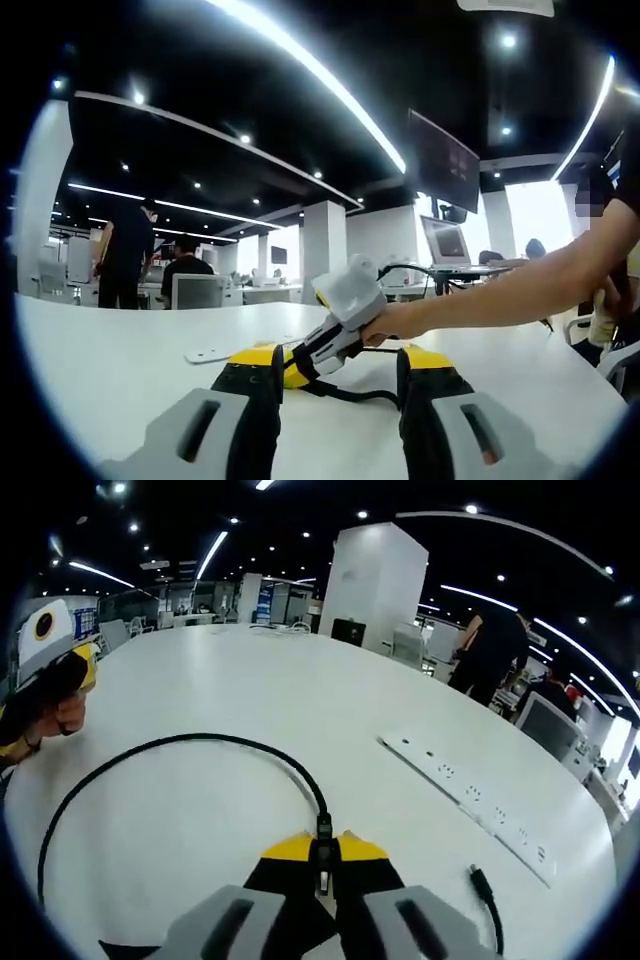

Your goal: Find the charging cable on the desk, coil it up and secure with Velcro.

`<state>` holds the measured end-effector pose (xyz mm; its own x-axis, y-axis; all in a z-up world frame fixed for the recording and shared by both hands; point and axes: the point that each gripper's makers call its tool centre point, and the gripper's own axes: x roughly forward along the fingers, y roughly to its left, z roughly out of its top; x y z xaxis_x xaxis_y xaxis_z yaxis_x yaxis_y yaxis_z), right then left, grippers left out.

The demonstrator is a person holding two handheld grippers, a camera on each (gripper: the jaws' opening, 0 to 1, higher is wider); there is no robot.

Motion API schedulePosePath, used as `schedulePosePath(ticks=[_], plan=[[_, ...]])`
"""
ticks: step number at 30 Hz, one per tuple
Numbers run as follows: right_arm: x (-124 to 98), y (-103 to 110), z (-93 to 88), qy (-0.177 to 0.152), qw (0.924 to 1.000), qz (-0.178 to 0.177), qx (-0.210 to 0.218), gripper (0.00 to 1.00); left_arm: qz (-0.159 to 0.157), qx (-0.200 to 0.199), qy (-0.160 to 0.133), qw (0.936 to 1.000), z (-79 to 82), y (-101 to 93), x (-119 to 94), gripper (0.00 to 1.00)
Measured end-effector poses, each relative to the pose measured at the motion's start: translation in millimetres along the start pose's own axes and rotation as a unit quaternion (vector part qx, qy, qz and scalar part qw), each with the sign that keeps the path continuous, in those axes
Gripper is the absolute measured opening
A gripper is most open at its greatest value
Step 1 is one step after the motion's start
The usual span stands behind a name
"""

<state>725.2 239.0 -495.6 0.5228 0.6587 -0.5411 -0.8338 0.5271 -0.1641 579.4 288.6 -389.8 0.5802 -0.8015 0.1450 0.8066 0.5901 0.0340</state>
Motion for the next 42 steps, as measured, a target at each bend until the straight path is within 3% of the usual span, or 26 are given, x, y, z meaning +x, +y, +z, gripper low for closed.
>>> schedulePosePath(ticks=[20,42], plan=[[1,1,0.9,-0.002,1.0,-0.006,0.004,0.08,-0.001,0.002,0.003,1.0,-0.8,0.3,0,0.45],[-23,5,4.7,-0.018,0.9995,-0.022,0.015,0.08,-0.001,0.006,0.006,1.0,-0.9,0.2,-1,0.45]])
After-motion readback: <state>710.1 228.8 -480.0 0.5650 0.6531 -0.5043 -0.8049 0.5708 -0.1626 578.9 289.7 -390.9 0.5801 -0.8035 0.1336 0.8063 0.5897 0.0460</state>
